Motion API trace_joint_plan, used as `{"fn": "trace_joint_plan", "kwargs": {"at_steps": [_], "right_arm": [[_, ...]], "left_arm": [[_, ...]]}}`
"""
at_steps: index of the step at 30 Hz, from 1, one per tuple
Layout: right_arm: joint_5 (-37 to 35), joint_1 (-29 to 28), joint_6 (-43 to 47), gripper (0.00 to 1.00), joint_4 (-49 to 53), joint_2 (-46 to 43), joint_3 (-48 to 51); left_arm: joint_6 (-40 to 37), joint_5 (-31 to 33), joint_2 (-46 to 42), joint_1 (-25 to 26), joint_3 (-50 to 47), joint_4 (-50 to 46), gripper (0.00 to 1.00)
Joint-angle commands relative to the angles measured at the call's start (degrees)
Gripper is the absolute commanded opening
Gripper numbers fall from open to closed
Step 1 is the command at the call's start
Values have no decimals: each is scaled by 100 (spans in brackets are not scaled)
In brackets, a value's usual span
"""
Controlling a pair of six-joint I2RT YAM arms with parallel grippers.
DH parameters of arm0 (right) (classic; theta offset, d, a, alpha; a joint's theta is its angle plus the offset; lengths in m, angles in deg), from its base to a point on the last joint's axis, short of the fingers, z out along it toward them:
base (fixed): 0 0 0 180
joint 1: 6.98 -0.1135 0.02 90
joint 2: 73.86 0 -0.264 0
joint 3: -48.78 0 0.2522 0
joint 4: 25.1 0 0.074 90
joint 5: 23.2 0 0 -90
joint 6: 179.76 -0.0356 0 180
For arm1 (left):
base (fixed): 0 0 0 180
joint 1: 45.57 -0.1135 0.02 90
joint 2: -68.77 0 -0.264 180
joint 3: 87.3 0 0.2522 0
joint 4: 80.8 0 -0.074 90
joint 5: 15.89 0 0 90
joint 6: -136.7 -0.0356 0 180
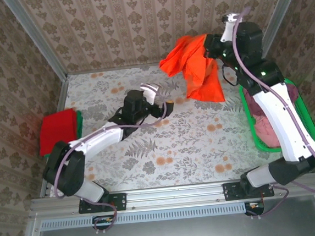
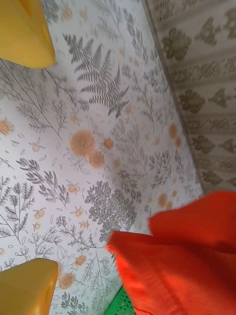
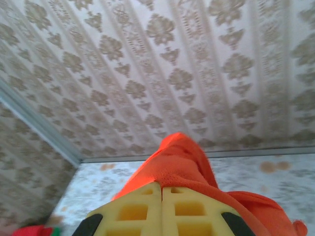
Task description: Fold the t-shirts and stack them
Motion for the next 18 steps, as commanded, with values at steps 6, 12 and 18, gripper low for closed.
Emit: {"fn": "trace_joint_plan", "kwargs": {"at_steps": [6,12,18], "right_arm": [[506,-21,-1323,0,-604,647,354],[-94,-136,-1078,0,-407,767,864],[-1785,-752,-523,0,-113,606,926]], "left_arm": [[608,915,-1148,2,-1082,-320,100],[877,1288,-1643,-10,-1467,-547,100],[923,1226,-1627,-171,-1460,-661,100]]}}
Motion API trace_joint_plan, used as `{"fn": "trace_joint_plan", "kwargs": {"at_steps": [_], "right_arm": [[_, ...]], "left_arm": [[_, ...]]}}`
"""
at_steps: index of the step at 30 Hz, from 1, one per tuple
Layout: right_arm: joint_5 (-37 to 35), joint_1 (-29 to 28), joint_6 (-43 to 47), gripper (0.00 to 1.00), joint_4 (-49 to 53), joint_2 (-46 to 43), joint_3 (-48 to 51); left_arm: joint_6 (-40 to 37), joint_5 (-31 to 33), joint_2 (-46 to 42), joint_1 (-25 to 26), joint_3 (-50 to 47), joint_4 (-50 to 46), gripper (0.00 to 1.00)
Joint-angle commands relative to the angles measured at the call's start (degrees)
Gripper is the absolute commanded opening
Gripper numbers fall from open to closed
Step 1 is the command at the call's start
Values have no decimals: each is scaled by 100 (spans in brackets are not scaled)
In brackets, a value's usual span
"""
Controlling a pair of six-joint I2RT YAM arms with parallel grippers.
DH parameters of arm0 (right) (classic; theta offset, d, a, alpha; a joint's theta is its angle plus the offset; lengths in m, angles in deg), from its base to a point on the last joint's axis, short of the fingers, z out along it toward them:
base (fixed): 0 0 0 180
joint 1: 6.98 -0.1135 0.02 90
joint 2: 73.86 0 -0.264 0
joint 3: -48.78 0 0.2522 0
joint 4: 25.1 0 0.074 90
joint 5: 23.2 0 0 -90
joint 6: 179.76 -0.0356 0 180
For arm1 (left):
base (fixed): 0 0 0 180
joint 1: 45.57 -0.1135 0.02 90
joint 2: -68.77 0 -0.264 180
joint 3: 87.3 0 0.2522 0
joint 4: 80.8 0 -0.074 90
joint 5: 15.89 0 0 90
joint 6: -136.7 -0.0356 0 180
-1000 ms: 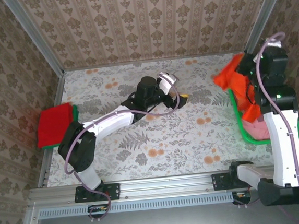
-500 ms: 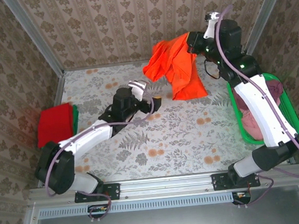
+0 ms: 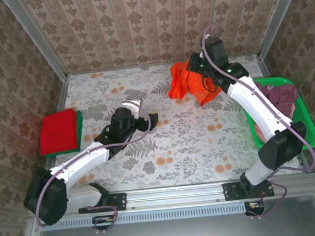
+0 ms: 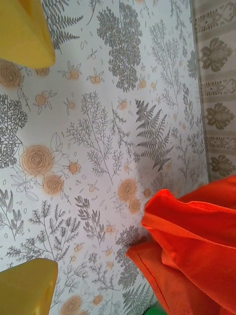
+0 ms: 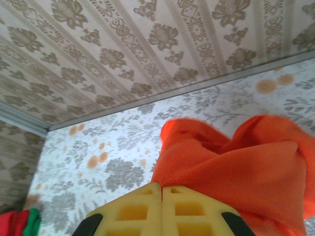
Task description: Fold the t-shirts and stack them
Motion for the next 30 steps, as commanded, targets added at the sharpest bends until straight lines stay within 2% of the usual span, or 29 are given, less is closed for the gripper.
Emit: {"fn": "trace_joint_plan", "kwargs": {"at_steps": [1,4,8,9,10,11,13,16,19,23,27,30], "right_arm": [[-1312,-427,428,0,19,-248,-60],[-1702,-787,473,0,32,-103,-69],[-1216,-981,90,0,-6,423,-263],[-884,-1001,44,9,-61,661,-419],[-468,-1017,43,32,-138,902,-645],[-144,-1029,26,47,-148,1116,-875],[471,-1015,58,67,-53,1570,-1442],[569,-939,245,87,292,1823,-1900],[484,-709,227,92,169,1528,-1354],[485,-224,-57,91,-222,849,15],[476,285,-373,89,-348,222,1263],[445,630,-524,89,-369,-134,1978]], "left_arm": [[169,38,-36,-128,23,-144,100],[191,-98,53,-229,100,-168,100],[259,-175,47,-281,101,-203,100],[283,-173,23,-282,81,-211,100],[308,-181,-5,-281,62,-229,100],[340,-173,-31,-281,46,-254,100],[454,-116,-101,-273,-13,-329,100],[712,-7,-186,-249,-91,-461,100],[991,240,-208,-134,-95,-687,100],[1535,491,126,26,266,-1251,100],[1582,13,1062,149,1299,-2173,100],[1700,-461,1792,168,1812,-2425,100]]}}
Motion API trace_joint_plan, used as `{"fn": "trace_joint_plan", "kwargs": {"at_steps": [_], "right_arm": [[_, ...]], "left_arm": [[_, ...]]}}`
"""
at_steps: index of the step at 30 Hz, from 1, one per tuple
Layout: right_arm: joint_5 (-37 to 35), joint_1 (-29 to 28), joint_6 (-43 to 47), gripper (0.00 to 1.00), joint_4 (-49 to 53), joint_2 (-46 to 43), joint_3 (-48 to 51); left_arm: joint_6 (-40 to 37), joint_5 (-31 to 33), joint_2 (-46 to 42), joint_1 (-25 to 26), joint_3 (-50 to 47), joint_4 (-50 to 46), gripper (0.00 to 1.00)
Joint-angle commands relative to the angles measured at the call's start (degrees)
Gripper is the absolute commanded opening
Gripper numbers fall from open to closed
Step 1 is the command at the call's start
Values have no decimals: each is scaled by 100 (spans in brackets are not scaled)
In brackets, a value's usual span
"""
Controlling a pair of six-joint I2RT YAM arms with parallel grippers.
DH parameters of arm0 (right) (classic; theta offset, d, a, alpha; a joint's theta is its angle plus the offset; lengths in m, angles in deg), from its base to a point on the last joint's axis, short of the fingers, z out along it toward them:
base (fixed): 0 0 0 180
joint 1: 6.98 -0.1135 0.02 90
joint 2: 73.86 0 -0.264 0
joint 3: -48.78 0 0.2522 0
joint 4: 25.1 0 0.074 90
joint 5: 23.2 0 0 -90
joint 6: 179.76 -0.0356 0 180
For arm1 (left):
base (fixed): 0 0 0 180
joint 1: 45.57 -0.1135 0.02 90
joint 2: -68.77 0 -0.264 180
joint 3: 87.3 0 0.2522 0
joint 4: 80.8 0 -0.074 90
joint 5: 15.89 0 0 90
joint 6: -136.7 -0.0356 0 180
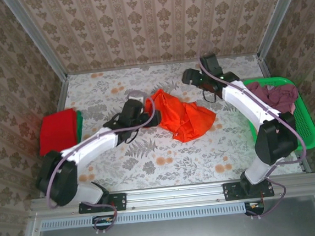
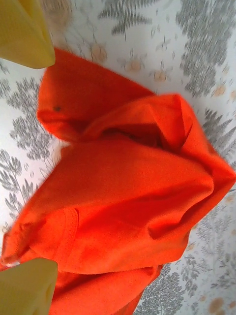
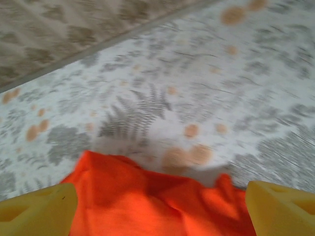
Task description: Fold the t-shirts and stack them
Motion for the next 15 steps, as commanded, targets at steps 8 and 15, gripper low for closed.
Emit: {"fn": "trace_joint_plan", "kwargs": {"at_steps": [8,15], "right_arm": [[-94,604,-235,89,18,-777,1217],[56,673,158,89,165,-575,1035]], "left_arm": [[387,-2013,1652,-110,1189,-961,93],[611,-2133,1914,-172,1171,-797,0]]}}
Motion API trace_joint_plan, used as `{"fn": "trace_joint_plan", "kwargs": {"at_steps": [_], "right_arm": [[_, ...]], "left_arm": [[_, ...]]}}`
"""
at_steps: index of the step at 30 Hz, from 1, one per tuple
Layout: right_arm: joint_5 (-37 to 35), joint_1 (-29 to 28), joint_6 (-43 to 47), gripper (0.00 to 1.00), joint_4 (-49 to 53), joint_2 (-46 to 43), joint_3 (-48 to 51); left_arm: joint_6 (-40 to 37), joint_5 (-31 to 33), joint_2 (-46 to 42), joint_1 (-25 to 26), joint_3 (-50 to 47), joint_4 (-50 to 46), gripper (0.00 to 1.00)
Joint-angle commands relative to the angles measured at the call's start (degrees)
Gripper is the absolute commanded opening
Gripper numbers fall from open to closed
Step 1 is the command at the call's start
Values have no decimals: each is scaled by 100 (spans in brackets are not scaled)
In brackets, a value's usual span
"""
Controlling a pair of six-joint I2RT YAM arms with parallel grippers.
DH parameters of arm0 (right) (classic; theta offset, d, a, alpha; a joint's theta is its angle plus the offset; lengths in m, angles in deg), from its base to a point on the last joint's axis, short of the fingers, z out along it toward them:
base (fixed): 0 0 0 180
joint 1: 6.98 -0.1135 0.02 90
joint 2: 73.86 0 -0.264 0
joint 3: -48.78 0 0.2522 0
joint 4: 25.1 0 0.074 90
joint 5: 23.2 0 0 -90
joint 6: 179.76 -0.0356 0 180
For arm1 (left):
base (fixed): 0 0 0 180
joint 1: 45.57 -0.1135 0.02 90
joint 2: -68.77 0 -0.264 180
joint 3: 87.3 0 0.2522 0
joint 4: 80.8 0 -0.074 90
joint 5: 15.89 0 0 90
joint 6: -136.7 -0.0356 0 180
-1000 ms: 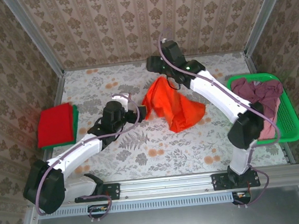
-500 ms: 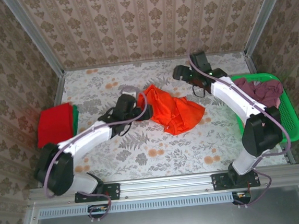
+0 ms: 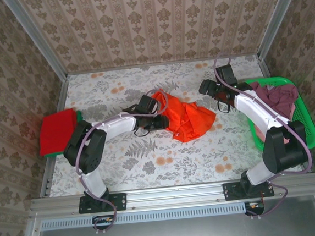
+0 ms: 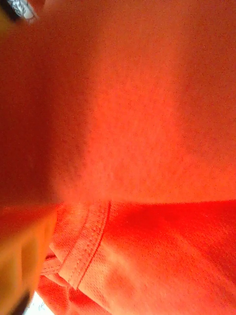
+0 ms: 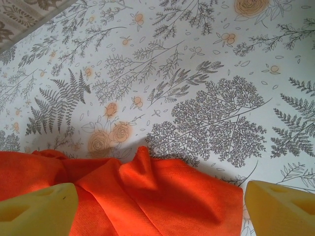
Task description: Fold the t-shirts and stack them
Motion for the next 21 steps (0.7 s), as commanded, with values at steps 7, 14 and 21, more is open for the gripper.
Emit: {"fn": "trace_joint_plan", "kwargs": {"at_steps": [7,14,21], "right_arm": [[486,22,284,90,59,258,-15],[763,-14,247,91,-130,305,106],[976,-157,348,91,-180,386,80]], "left_arm": [[-401,-505,-699,-1151,376,-665,0],[-1471,-939,-153,-2963,1496,-2278,3],[-1114,182,-426,-2859,1641,-1883,89]]}}
